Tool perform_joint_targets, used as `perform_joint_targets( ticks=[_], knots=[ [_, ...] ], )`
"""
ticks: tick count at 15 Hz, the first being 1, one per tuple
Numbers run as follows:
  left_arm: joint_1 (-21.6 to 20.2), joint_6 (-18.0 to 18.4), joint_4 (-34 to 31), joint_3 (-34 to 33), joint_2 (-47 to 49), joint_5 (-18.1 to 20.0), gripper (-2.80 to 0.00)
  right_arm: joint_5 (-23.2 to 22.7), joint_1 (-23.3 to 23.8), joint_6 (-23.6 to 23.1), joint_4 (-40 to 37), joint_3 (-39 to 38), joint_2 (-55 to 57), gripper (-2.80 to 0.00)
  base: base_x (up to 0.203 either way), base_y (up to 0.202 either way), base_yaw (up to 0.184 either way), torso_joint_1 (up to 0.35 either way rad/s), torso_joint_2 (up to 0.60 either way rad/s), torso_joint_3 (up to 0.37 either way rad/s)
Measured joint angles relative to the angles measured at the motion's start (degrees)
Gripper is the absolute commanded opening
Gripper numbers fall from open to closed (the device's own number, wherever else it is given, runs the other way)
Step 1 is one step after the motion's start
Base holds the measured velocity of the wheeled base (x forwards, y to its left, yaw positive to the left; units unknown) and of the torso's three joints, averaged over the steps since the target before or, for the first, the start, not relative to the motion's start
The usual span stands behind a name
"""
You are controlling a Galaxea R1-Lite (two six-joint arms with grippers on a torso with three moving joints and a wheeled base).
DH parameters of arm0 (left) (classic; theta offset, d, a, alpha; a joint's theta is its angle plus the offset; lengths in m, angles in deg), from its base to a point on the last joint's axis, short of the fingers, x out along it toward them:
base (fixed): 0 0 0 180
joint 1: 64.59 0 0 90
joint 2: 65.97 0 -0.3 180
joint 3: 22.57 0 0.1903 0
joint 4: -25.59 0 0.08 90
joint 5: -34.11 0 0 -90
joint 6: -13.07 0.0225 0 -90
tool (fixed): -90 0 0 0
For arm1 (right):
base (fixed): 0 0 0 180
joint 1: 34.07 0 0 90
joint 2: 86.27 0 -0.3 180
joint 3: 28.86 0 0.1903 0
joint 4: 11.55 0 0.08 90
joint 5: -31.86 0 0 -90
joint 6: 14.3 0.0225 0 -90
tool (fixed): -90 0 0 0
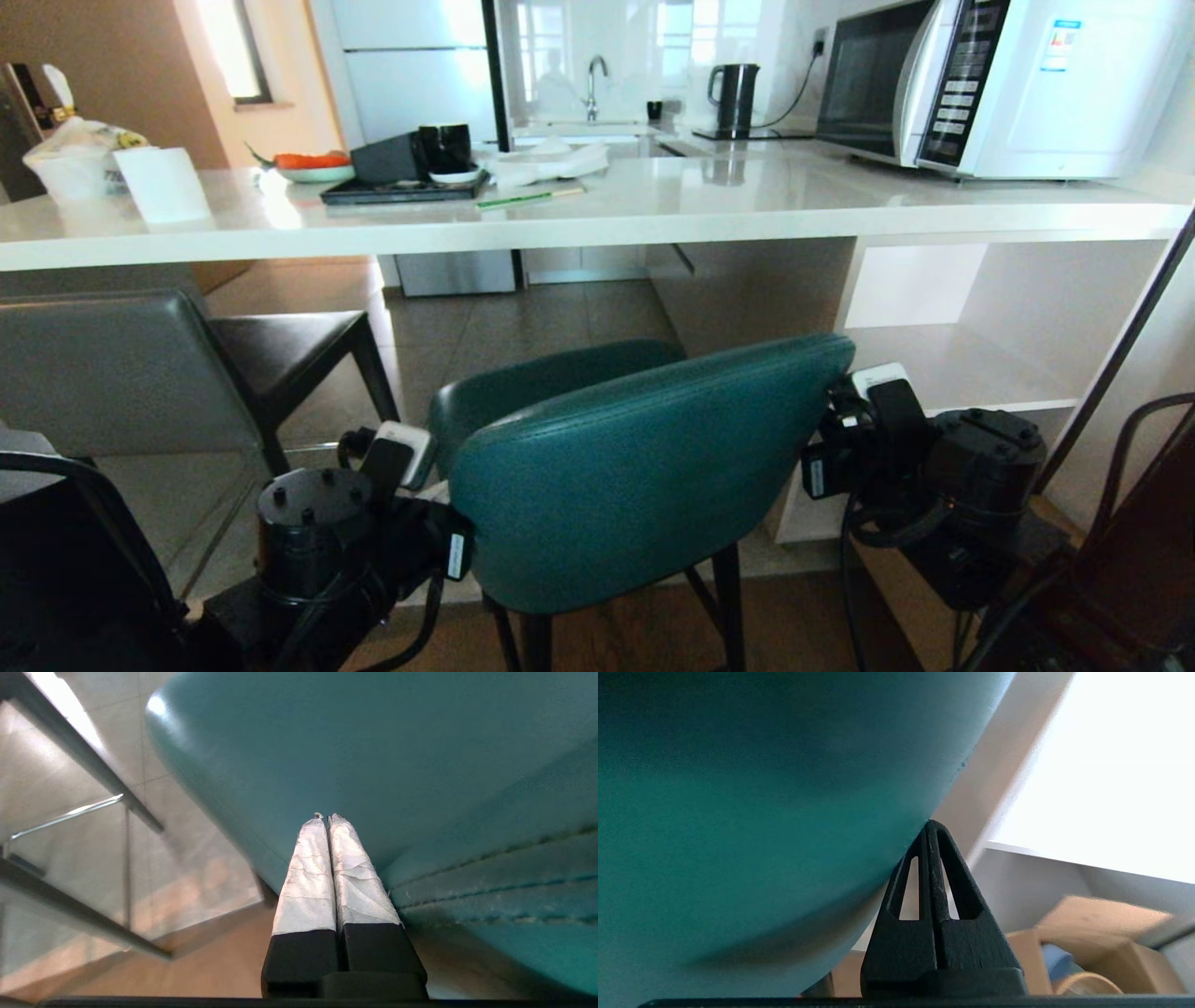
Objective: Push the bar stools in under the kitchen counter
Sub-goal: Push the blue chair back under the dining table
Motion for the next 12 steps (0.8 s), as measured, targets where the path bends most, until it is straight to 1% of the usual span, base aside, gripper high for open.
perform_joint_targets(
  ticks=[2, 3, 5, 7, 9, 11, 12],
  knots=[
    [-6.12, 0.04, 0.26, 2.53, 0.28, -0.34, -2.80, -1.17, -3.58, -0.23, 0.43, -0.28, -0.41, -2.80, 0.000, 0.000, 0.000, 0.000, 0.00, 0.000],
    [-8.42, 0.04, 0.13, 3.68, 0.44, -0.48, -2.80, -1.60, -4.86, -0.28, 0.36, -0.33, -0.56, -2.80, 0.000, 0.000, 0.000, 0.000, 0.00, 0.000],
    [-11.46, 0.20, 0.65, 6.72, 0.73, -0.33, -2.80, -1.34, -7.12, -0.46, 0.69, -0.42, -0.77, -2.80, 0.000, 0.000, 0.000, 0.000, 0.00, 0.000],
    [-12.92, 0.43, -1.37, 9.19, 1.09, -0.33, -2.80, -0.91, -8.10, -0.55, 0.80, -0.70, -0.85, -2.80, 0.000, 0.000, 0.000, 0.000, 0.00, 0.000],
    [-13.27, 0.40, -1.74, 10.02, 1.28, -0.54, -2.80, -0.63, -8.08, -0.45, 0.83, -0.77, -0.85, -2.80, 0.000, 0.000, 0.000, 0.000, 0.00, 0.000],
    [-13.39, 0.43, -1.74, 10.23, 1.39, -0.57, -2.80, -0.35, -6.73, -0.45, 0.74, -0.24, -0.60, -2.80, 0.000, 0.000, 0.000, 0.000, 0.00, 0.000],
    [-13.50, 0.39, -1.65, 10.12, 1.37, -0.54, -2.80, -0.33, -4.96, -0.38, 0.72, 0.28, -0.31, -2.80, 0.000, 0.000, 0.000, 0.000, 0.00, 0.000]
  ],
)
